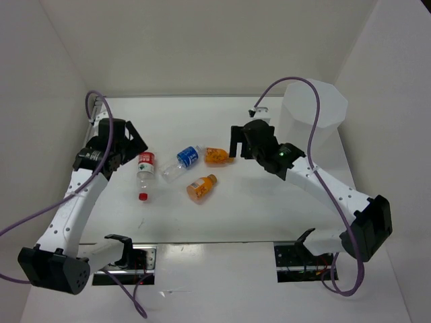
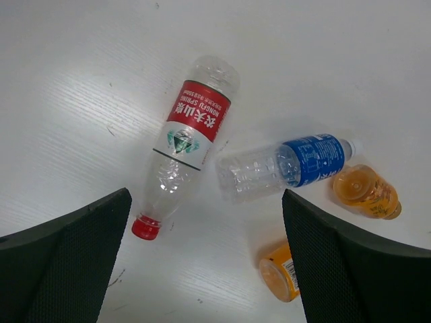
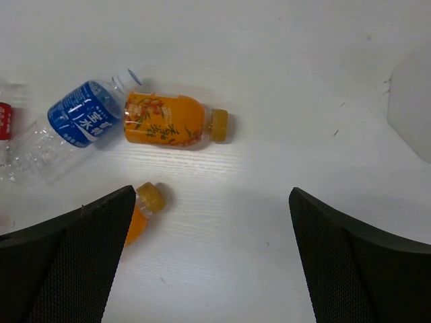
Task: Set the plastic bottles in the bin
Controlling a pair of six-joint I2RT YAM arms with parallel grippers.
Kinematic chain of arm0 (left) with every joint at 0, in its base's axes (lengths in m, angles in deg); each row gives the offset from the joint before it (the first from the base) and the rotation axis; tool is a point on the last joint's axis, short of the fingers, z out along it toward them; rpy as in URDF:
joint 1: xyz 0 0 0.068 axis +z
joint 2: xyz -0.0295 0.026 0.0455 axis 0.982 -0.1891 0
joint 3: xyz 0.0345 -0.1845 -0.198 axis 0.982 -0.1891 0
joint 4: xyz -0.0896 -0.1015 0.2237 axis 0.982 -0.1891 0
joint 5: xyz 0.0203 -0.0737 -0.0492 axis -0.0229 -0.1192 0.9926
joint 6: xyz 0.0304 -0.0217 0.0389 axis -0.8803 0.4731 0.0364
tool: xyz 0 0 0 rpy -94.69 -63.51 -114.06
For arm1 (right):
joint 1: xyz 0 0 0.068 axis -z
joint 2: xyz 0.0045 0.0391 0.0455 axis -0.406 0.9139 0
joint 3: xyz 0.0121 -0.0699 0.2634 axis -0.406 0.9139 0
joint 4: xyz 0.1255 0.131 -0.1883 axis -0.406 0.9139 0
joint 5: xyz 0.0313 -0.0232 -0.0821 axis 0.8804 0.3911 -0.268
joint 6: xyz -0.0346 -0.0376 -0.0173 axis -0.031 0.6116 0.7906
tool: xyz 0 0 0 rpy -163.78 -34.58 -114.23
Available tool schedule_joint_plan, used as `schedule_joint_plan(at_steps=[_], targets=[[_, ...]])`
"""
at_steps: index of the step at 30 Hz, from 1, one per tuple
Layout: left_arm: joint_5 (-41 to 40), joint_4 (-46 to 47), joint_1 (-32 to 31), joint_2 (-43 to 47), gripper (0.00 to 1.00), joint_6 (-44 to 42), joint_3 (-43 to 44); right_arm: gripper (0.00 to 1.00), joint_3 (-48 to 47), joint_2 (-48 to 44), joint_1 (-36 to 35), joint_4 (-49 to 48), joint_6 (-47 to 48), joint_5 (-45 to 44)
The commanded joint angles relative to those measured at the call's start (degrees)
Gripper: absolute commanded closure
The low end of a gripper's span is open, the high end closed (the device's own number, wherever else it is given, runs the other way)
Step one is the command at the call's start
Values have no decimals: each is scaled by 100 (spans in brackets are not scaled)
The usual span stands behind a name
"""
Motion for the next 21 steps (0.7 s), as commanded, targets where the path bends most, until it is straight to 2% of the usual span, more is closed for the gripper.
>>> schedule_joint_plan(at_steps=[1,3,10,14,18,21], targets=[[196,46,41,228,0,-94,-49,0,137,-433,22,-587,333,-62],[468,196,41,282,0,-244,-102,0,190,-503,22,-781,850,613],[1083,363,41,387,0,-648,-103,0,-73,164,22,-1176,1300,1195],[1401,556,41,387,0,-772,-225,0,-187,612,22,-1836,1959,2133],[1611,609,41,335,0,-877,-339,0,-670,1463,22,-1670,2618,2548],[1691,609,41,274,0,-930,-340,0,-671,1728,22,-1810,3295,3048]])
